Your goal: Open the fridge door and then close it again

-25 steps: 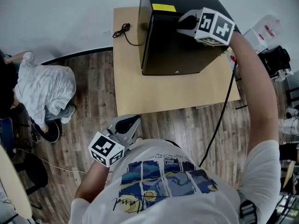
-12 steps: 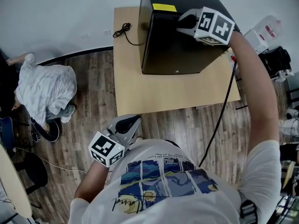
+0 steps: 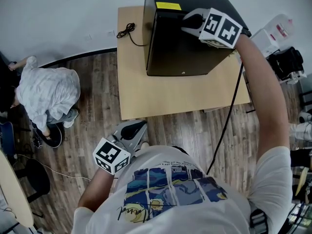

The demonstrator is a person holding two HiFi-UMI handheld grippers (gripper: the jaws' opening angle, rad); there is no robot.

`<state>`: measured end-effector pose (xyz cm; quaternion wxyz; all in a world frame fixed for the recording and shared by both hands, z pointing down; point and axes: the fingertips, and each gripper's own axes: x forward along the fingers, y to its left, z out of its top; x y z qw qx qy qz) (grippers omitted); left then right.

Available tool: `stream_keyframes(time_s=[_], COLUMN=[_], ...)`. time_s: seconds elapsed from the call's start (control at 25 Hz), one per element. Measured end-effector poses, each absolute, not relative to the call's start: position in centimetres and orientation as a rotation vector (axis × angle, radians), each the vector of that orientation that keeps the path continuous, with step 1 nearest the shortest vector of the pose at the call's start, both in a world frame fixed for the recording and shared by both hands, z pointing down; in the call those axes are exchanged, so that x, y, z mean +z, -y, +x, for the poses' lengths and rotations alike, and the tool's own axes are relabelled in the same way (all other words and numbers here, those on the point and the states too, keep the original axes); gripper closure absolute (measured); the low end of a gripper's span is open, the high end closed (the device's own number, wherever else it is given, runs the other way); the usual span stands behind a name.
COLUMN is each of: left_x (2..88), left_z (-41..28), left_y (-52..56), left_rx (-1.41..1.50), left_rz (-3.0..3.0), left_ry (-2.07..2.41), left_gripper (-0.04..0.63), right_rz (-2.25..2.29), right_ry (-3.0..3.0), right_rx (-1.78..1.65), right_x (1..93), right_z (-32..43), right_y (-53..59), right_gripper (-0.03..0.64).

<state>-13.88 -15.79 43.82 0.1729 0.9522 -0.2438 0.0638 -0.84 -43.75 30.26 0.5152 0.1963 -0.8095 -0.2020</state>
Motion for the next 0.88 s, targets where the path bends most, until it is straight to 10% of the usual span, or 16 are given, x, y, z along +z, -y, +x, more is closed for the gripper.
stream_keyframes(time_s=[0.88], left_x=[43.3], left_z=[-7.8], left_y=[12.3], left_rx=[0.231], left_rz=[2.711], left_ry=[0.676], left_gripper=[0.586], right_rz=[1.118], right_ry=[2.376], right_rx=[-0.524], right_x=[29.3], right_z=[2.8], right_y=[37.8], right_gripper=[0.583])
